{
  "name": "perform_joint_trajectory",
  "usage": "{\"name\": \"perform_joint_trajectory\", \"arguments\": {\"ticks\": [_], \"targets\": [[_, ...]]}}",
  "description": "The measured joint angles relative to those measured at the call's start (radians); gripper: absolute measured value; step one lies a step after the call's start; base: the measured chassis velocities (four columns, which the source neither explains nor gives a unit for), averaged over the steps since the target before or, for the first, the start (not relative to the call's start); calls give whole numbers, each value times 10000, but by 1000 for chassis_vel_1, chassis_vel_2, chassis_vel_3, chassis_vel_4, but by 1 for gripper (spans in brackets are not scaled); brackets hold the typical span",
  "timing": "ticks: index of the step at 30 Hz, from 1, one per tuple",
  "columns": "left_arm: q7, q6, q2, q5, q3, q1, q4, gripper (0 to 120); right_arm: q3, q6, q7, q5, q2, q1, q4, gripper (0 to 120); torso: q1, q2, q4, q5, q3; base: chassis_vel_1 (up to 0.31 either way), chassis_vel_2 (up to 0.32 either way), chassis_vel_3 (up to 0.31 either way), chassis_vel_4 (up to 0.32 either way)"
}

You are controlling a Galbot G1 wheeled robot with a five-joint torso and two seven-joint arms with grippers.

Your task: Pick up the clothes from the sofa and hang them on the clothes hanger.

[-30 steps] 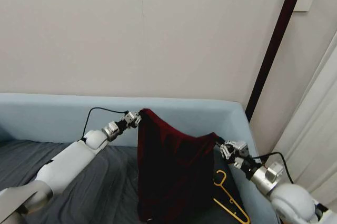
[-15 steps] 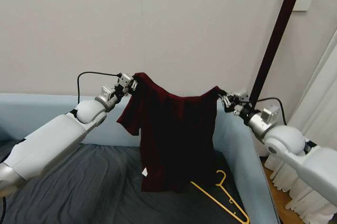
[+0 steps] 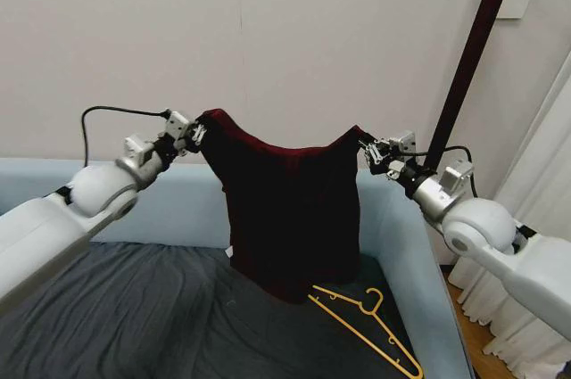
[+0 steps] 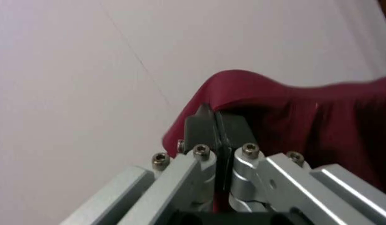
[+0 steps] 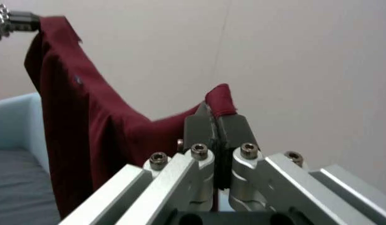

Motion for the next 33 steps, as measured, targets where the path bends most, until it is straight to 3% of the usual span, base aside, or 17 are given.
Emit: {"name": "perform_joint_trajectory", "arguments": {"ticks": [3,5,6,7,12,15,18,22,27,28,33], "targets": [[-76,17,766,-260,-398,443,-815,0,918,-134,56,237,-434,-832,752,0,1,-1,-3,-20,2,0,0,0,0],[-230,60,1526,-576,-657,495,-1578,0,1669,-227,182,451,-923,-1513,1590,0,0,1,-15,6,0,0,0,0,0],[-304,148,1839,-720,-688,445,-1823,0,1918,-268,217,475,-1098,-1752,1895,0,0,0,-19,1,1,0,0,0,0],[-304,148,1839,-720,-688,445,-1823,0,1918,-268,217,475,-1098,-1752,1895,0,0,0,-19,1,1,0,0,0,0],[-530,162,3082,-938,-737,254,-2295,0,2393,-304,409,456,-1467,-2334,2674,0,2,0,-4,-5,3,0,0,0,0],[-583,134,3224,-901,-642,343,-2205,0,2396,-309,449,319,-1364,-2537,2603,0,2,1,-3,-9,3,0,0,0,0],[-610,133,3106,-868,-460,540,-2128,0,2209,-313,450,94,-1045,-2618,2242,0,3,0,-8,-4,4,0,0,0,0],[-614,107,2440,-693,-196,983,-1787,0,1713,-375,363,-107,-392,-2527,1422,0,7,-2,-11,-8,7,0,0,0,0],[-544,26,1028,271,187,2254,-580,0,1041,-487,275,-667,888,-3100,250,0,7,-4,-6,-7,8,0,0,0,0],[-544,26,1028,271,187,2254,-580,0,1041,-487,275,-667,888,-3100,250,0,7,-4,-6,-7,8,0,0,0,0],[-597,-203,-304,1153,1264,2777,696,0,216,-85,27,-1798,1867,-3834,-676,0,6,-3,-9,-4,7,0,0,0,0]]}}
